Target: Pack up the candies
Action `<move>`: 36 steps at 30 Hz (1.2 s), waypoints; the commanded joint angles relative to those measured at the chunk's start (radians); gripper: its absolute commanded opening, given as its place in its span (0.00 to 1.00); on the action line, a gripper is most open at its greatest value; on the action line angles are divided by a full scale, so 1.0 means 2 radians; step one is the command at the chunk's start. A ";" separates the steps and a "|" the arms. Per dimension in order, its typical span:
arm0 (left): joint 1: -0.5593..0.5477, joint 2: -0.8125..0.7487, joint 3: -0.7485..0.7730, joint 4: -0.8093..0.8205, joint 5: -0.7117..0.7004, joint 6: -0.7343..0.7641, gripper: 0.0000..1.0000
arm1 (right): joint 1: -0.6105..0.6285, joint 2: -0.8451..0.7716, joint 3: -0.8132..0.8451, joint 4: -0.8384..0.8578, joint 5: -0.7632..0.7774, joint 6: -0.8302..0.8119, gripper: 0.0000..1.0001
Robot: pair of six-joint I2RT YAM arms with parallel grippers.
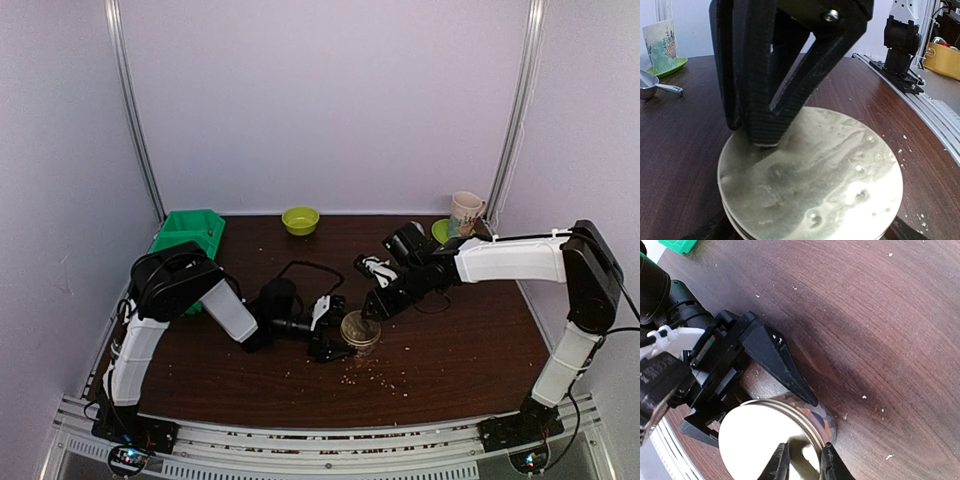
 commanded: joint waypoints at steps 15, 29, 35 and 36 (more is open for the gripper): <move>-0.003 0.031 -0.002 -0.082 -0.008 -0.019 0.84 | 0.000 -0.054 -0.054 -0.018 0.020 0.023 0.19; -0.003 0.031 -0.001 -0.084 -0.007 -0.018 0.84 | 0.011 -0.111 -0.087 -0.011 0.006 0.040 0.26; -0.003 0.030 -0.001 -0.085 -0.004 -0.017 0.84 | -0.003 -0.107 -0.050 -0.024 0.025 0.034 0.37; -0.003 0.030 -0.001 -0.085 -0.004 -0.017 0.84 | -0.006 -0.102 -0.042 -0.023 0.026 0.034 0.39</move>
